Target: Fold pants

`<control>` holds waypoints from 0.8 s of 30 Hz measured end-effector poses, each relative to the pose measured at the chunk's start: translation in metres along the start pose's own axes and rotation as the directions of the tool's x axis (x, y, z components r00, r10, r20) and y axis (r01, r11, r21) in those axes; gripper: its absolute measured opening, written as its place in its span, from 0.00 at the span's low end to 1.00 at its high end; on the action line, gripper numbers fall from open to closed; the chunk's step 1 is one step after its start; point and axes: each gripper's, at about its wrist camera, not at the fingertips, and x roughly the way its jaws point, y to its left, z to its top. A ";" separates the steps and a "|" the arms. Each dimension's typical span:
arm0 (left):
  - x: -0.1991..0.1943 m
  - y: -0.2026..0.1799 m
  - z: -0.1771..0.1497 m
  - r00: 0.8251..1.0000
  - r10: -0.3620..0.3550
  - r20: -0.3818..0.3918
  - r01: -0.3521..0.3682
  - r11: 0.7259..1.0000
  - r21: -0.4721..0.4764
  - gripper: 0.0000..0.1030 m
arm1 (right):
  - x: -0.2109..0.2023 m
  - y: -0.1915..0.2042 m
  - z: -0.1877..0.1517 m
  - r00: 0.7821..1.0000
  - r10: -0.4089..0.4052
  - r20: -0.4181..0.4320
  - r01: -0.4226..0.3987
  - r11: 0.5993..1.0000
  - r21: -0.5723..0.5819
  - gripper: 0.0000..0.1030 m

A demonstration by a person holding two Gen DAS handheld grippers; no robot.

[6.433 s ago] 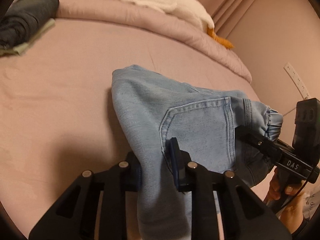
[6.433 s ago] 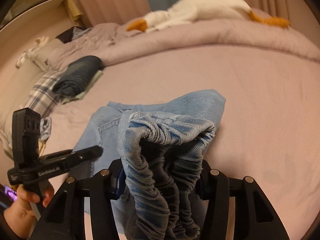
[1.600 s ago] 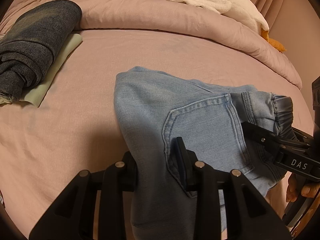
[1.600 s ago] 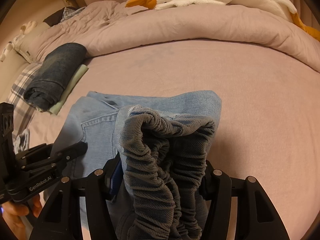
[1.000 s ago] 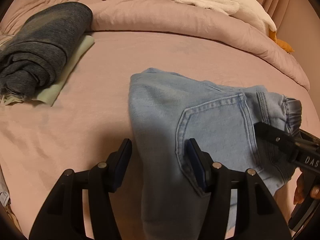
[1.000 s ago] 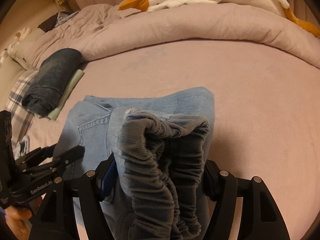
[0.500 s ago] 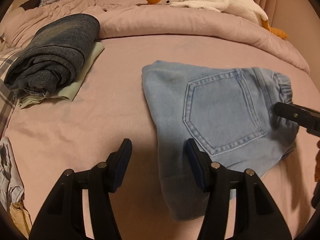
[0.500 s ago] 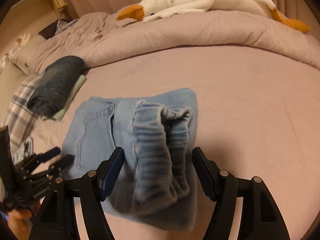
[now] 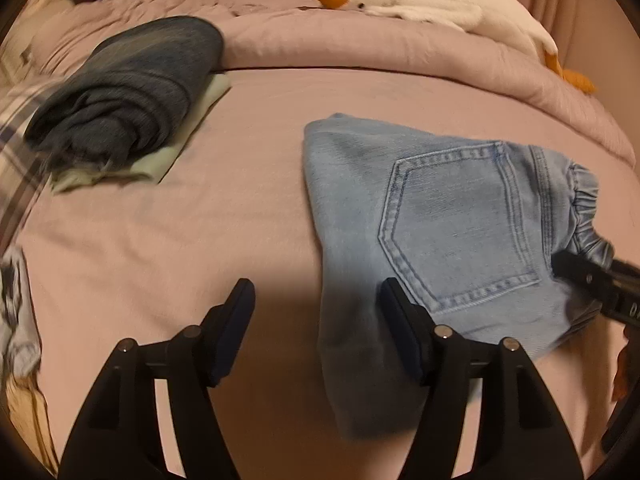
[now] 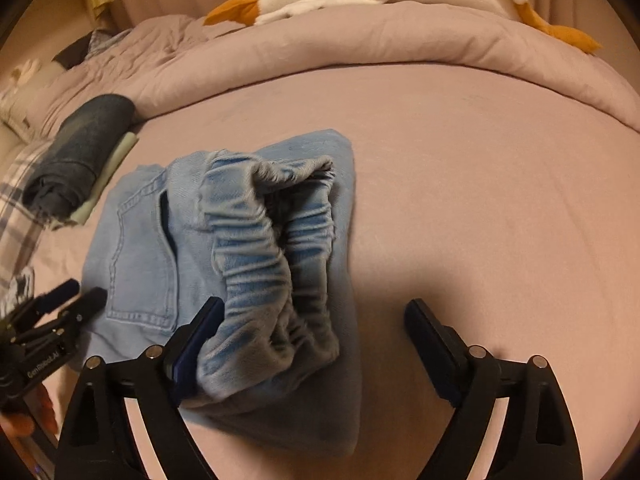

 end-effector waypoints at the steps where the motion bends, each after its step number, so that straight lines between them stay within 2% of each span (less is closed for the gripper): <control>1: -0.005 0.001 -0.002 1.000 -0.001 0.002 0.001 1.000 -0.009 0.75 | -0.006 0.002 -0.002 1.000 0.000 0.005 0.000 1.000 0.002 0.86; 2: -0.012 0.002 -0.005 1.000 0.002 0.007 -0.002 1.000 -0.013 0.83 | -0.012 0.004 -0.005 1.000 -0.003 0.013 0.003 1.000 0.001 0.86; 3: -0.019 0.001 -0.008 1.000 0.007 0.013 -0.007 1.000 -0.011 0.85 | -0.021 0.005 -0.008 1.000 -0.004 0.027 0.005 1.000 -0.009 0.86; 10: -0.062 0.002 -0.025 0.999 0.010 0.043 -0.009 1.000 -0.028 0.92 | -0.059 0.013 -0.023 0.997 -0.018 0.070 0.022 0.998 -0.061 0.86; 11: -0.070 0.002 -0.028 0.999 0.005 0.045 -0.003 0.999 -0.036 0.99 | -0.062 0.014 -0.024 0.997 -0.015 0.072 0.020 0.997 -0.069 0.86; 13: -0.083 0.002 -0.031 0.998 0.012 0.067 -0.008 0.998 -0.056 0.99 | -0.074 0.021 -0.030 0.996 -0.011 0.087 0.019 0.995 -0.093 0.87; 15: -0.096 0.001 -0.034 0.996 0.034 0.083 -0.029 0.997 -0.066 0.99 | -0.084 0.025 -0.034 0.995 -0.018 0.101 0.029 0.993 -0.110 0.95; 17: -0.111 -0.001 -0.038 0.995 0.030 0.090 -0.024 0.998 -0.059 0.99 | -0.095 0.031 -0.039 0.992 -0.022 0.126 0.039 0.991 -0.132 0.99; 19: -0.125 -0.005 -0.043 0.994 0.018 0.106 -0.013 0.999 -0.049 0.99 | -0.107 0.038 -0.045 0.990 -0.014 0.138 0.036 0.987 -0.156 0.99; 24: -0.158 -0.015 -0.052 0.986 0.068 0.149 -0.067 0.998 -0.011 0.99 | -0.129 0.048 -0.053 0.987 -0.014 0.161 0.043 0.983 -0.179 0.99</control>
